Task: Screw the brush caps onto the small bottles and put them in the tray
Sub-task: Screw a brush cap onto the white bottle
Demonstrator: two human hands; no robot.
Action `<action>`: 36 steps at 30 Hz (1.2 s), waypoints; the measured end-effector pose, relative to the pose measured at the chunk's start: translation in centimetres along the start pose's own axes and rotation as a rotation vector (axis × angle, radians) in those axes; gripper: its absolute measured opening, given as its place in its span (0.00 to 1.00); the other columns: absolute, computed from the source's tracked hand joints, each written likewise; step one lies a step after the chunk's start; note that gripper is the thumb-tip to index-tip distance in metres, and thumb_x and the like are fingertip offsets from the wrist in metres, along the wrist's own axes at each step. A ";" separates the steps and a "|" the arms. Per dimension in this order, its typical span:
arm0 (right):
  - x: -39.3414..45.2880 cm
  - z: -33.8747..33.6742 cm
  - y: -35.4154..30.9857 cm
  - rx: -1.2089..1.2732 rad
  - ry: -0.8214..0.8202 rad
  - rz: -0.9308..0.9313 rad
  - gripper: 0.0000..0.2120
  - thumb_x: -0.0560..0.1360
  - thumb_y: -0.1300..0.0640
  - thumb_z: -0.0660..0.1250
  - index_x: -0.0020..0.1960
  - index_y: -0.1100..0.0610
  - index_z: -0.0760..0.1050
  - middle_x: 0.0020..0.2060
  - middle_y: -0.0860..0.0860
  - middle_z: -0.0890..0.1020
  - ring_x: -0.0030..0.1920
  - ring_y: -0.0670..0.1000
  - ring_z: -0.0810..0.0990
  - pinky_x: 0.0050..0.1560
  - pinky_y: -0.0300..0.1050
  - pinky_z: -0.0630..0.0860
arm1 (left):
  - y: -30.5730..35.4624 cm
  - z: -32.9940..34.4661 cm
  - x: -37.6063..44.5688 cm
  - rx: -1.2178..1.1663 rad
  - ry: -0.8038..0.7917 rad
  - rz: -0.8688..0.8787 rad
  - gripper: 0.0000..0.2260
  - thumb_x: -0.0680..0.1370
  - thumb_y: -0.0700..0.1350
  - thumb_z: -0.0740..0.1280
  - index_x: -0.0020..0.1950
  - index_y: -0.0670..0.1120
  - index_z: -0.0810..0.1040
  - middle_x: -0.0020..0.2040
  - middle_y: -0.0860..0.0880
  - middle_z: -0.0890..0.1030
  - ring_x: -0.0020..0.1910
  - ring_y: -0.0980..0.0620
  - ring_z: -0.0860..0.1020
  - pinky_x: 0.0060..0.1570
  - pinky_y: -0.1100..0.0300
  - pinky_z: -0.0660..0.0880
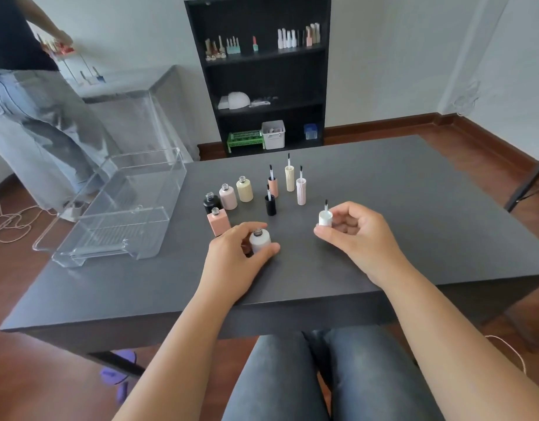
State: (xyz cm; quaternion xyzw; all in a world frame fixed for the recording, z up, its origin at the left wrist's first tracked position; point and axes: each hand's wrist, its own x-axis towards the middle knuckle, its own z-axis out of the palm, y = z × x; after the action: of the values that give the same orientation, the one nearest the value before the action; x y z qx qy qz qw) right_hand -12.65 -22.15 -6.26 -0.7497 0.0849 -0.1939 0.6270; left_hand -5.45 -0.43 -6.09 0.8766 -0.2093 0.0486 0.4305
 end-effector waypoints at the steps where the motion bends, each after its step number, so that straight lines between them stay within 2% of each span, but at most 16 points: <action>1: 0.0 0.0 0.0 0.007 -0.012 -0.007 0.09 0.65 0.50 0.77 0.44 0.46 0.81 0.41 0.46 0.85 0.40 0.45 0.81 0.45 0.34 0.78 | 0.1 0.0 -0.1 0.002 0.021 0.012 0.15 0.68 0.56 0.75 0.54 0.61 0.79 0.46 0.63 0.79 0.41 0.61 0.78 0.45 0.68 0.73; 5: 0.0 0.1 -0.1 0.018 -0.070 -0.014 0.09 0.68 0.46 0.75 0.46 0.45 0.82 0.43 0.49 0.85 0.41 0.45 0.79 0.45 0.37 0.77 | 0.2 -0.2 -0.6 0.029 0.083 0.101 0.15 0.70 0.55 0.74 0.55 0.62 0.77 0.49 0.65 0.76 0.41 0.61 0.77 0.42 0.71 0.72; 10: -0.4 0.3 -0.4 -0.046 -0.115 -0.039 0.08 0.67 0.49 0.75 0.46 0.45 0.81 0.41 0.51 0.84 0.38 0.47 0.77 0.40 0.35 0.75 | 0.4 -0.2 -0.9 0.074 0.077 0.223 0.17 0.69 0.49 0.77 0.56 0.53 0.80 0.49 0.59 0.80 0.43 0.58 0.75 0.45 0.64 0.74; 16: -0.7 0.3 -0.5 -0.113 -0.129 -0.063 0.09 0.68 0.56 0.77 0.45 0.45 0.82 0.34 0.40 0.80 0.31 0.41 0.70 0.34 0.29 0.70 | 0.2 0.0 -0.8 0.108 0.079 0.226 0.16 0.69 0.47 0.77 0.54 0.51 0.80 0.49 0.56 0.80 0.42 0.53 0.75 0.44 0.55 0.77; 18: -0.8 0.4 -0.5 -0.121 -0.126 -0.075 0.10 0.68 0.58 0.77 0.45 0.46 0.82 0.32 0.39 0.78 0.30 0.40 0.70 0.33 0.27 0.68 | 0.1 0.0 -0.8 0.121 0.068 0.236 0.15 0.69 0.46 0.77 0.55 0.51 0.80 0.50 0.57 0.79 0.44 0.53 0.75 0.44 0.55 0.76; 23: -0.9 0.5 -0.6 -0.210 -0.111 -0.100 0.11 0.68 0.57 0.77 0.47 0.44 0.82 0.30 0.45 0.73 0.30 0.42 0.69 0.33 0.27 0.67 | 0.1 0.0 -0.8 0.132 0.057 0.244 0.15 0.70 0.46 0.77 0.55 0.53 0.80 0.50 0.57 0.79 0.44 0.54 0.75 0.43 0.56 0.76; 28: -0.9 0.5 -0.5 -0.230 -0.115 -0.137 0.13 0.68 0.58 0.77 0.47 0.42 0.82 0.31 0.42 0.73 0.32 0.43 0.69 0.35 0.28 0.68 | 0.1 0.0 -0.8 0.128 0.067 0.252 0.15 0.70 0.46 0.77 0.55 0.53 0.80 0.50 0.57 0.79 0.44 0.54 0.75 0.42 0.57 0.76; 30: -0.9 0.5 -0.4 -0.241 -0.122 -0.151 0.14 0.68 0.58 0.77 0.47 0.41 0.82 0.32 0.44 0.74 0.33 0.43 0.69 0.36 0.29 0.68 | 0.1 0.0 -0.8 0.130 0.067 0.254 0.15 0.70 0.46 0.77 0.55 0.53 0.80 0.50 0.57 0.79 0.44 0.54 0.75 0.42 0.57 0.76; 33: -0.8 0.5 -0.4 -0.258 -0.139 -0.179 0.15 0.69 0.59 0.76 0.48 0.41 0.82 0.36 0.47 0.76 0.35 0.46 0.71 0.38 0.32 0.69 | 0.2 0.0 -0.8 0.134 0.066 0.257 0.15 0.70 0.46 0.77 0.55 0.52 0.81 0.50 0.56 0.79 0.44 0.54 0.75 0.42 0.58 0.76; 36: -0.9 0.6 -0.7 -0.267 -0.179 -0.233 0.15 0.70 0.61 0.75 0.50 0.43 0.81 0.38 0.42 0.77 0.38 0.47 0.73 0.41 0.38 0.71 | 0.2 0.0 -0.8 0.141 0.061 0.275 0.15 0.69 0.46 0.77 0.55 0.52 0.81 0.50 0.56 0.79 0.45 0.55 0.75 0.42 0.61 0.74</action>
State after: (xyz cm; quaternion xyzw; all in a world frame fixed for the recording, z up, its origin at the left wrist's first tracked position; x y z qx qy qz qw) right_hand -13.36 -21.17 -5.87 -0.8453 -0.0338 -0.1847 0.5003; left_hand -6.31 -0.27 -6.11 0.8658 -0.3102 0.1485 0.3634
